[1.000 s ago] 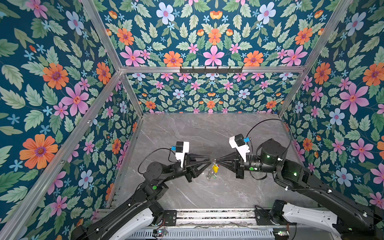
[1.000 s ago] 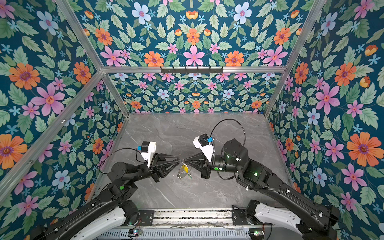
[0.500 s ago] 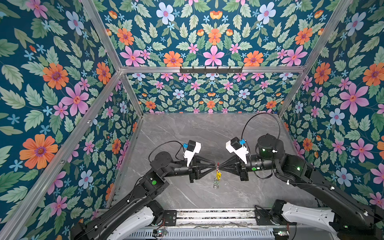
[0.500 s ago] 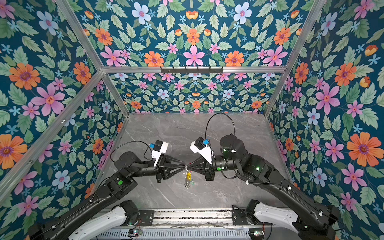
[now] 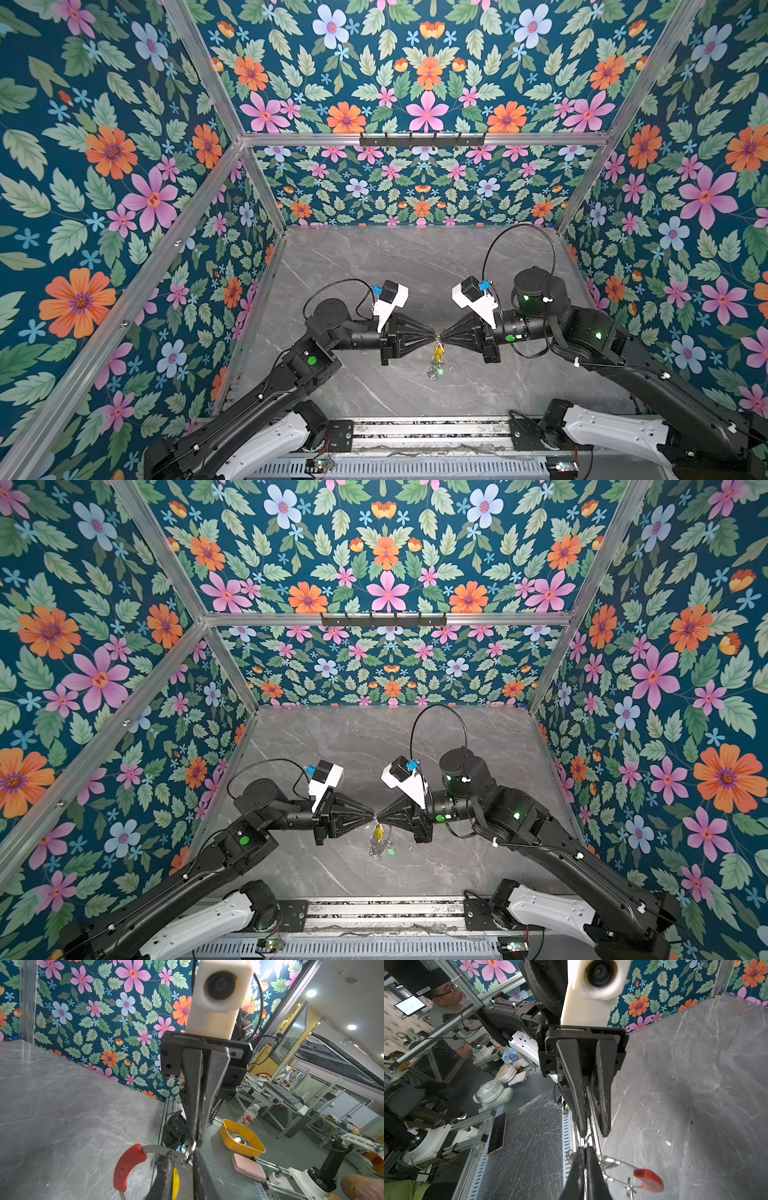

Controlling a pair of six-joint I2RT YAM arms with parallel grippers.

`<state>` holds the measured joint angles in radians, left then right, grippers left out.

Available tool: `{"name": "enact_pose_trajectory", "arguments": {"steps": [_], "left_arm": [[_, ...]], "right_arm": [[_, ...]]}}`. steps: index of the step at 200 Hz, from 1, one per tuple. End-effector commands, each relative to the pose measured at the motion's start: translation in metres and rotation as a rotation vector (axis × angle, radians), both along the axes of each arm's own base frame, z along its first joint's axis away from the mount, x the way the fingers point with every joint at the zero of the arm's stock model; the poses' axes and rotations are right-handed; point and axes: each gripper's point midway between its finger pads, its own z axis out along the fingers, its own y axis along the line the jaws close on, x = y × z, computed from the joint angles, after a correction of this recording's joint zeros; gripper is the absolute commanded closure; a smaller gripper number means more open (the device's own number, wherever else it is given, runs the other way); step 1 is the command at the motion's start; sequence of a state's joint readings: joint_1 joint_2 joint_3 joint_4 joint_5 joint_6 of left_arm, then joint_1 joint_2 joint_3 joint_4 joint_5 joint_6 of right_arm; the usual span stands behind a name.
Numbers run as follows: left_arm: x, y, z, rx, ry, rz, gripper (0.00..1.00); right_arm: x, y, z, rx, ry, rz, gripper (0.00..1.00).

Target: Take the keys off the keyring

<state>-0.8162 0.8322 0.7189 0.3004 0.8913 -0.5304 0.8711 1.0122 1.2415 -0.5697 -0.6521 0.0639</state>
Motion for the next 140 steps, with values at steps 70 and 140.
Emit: {"name": "enact_pose_trajectory", "arguments": {"steps": [70,140], "left_arm": [[-0.010,-0.001,0.006,-0.035,0.000,-0.066,0.92],[-0.008,-0.002,0.008,-0.072,0.007,-0.037,1.00]], "right_arm": [[0.004,0.003,0.004,0.016,-0.018,0.003,1.00],[0.010,0.010,0.008,0.040,-0.010,-0.006,1.00]]}}
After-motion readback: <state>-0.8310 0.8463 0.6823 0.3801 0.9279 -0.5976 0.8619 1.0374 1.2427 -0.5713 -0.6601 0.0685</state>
